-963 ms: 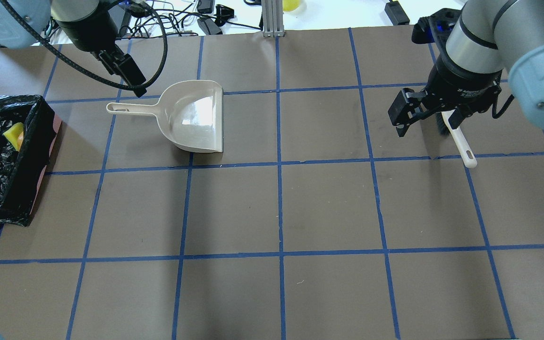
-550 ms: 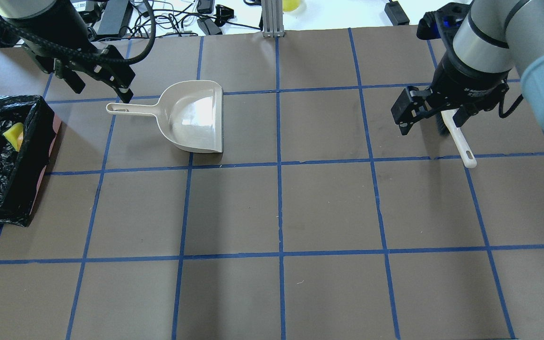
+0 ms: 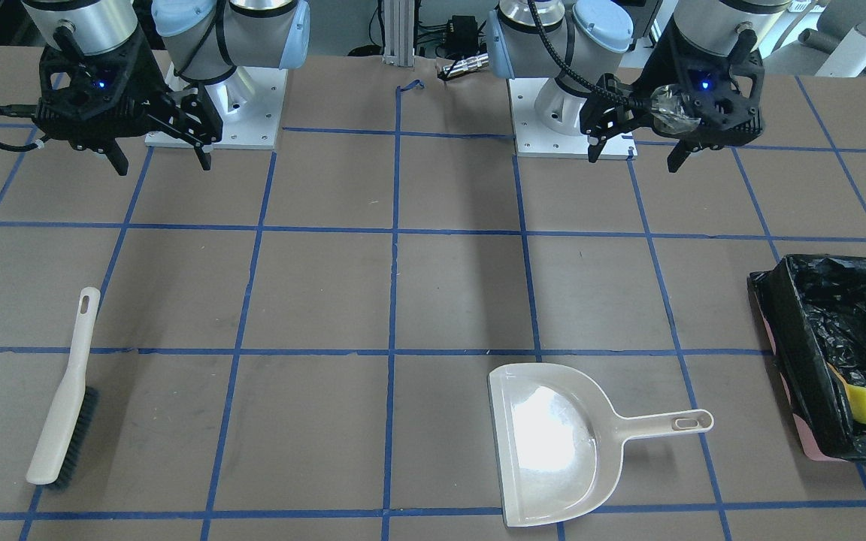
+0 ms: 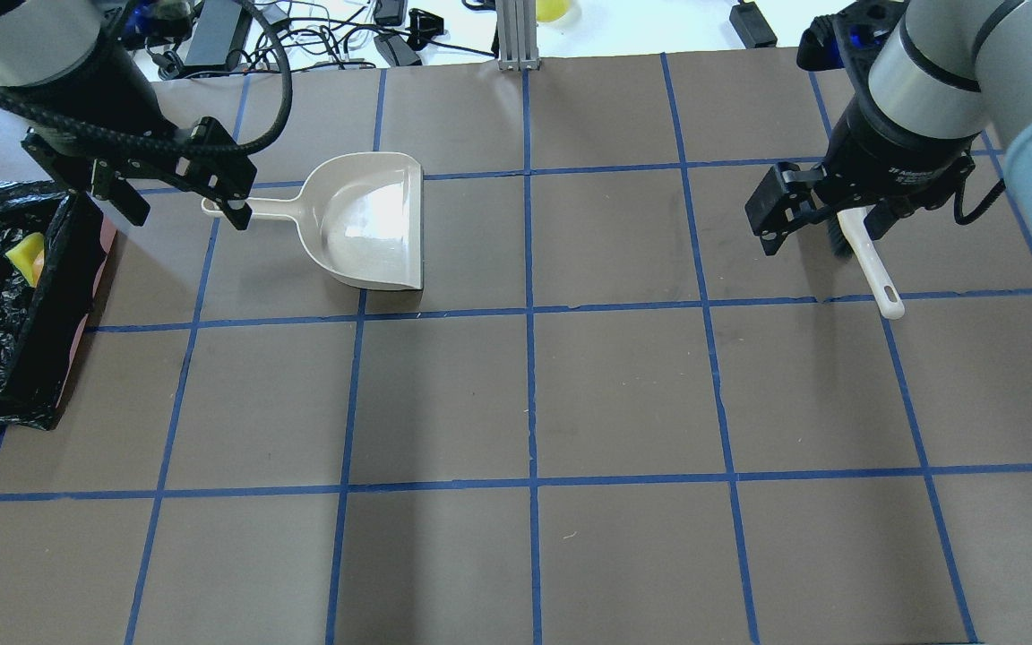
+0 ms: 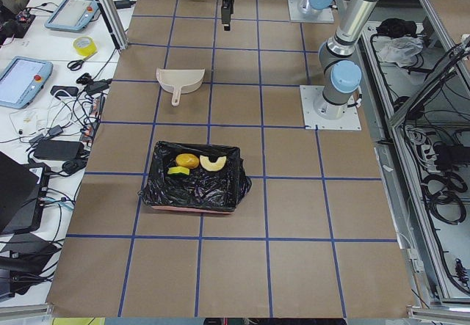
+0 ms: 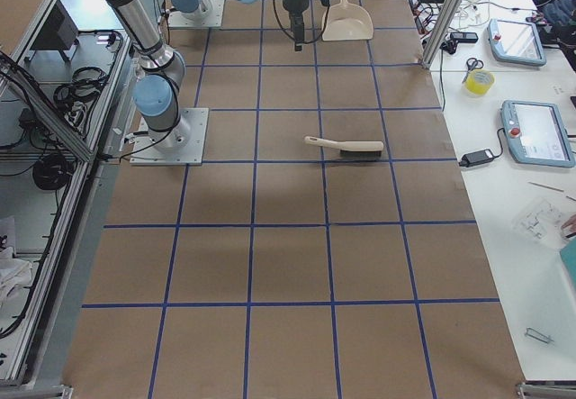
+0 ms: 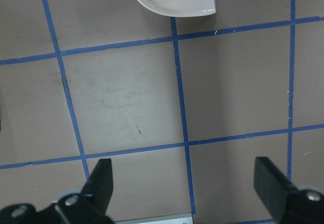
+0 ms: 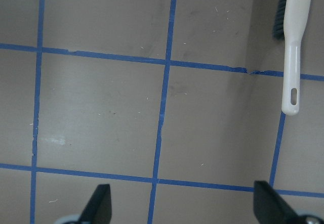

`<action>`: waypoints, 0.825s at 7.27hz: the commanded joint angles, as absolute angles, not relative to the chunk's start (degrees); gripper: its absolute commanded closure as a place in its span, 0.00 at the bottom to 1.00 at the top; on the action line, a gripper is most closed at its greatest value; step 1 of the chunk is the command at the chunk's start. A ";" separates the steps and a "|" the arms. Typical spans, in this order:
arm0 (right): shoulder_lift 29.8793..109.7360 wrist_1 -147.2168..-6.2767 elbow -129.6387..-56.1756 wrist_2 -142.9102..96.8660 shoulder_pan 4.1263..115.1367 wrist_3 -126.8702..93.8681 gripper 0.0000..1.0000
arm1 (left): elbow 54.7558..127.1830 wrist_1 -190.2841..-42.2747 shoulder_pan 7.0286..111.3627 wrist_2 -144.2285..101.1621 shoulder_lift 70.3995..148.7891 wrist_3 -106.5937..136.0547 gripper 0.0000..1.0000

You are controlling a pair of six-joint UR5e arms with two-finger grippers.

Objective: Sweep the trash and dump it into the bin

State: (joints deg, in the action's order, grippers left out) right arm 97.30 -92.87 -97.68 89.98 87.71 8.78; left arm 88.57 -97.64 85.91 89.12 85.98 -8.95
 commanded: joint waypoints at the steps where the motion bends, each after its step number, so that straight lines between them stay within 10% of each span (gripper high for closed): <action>1: 97.30 -92.81 -97.73 90.09 87.63 8.79 0.00 | 89.47 -93.29 85.69 89.21 85.43 -7.66 0.00; 6: 97.30 -92.02 -97.82 90.00 87.63 9.67 0.00 | 89.47 -91.76 85.69 89.12 86.39 -5.28 0.00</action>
State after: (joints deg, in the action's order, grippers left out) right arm 97.35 -92.28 -97.79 90.07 87.67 9.47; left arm 89.47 -91.86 85.70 89.19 86.02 -5.88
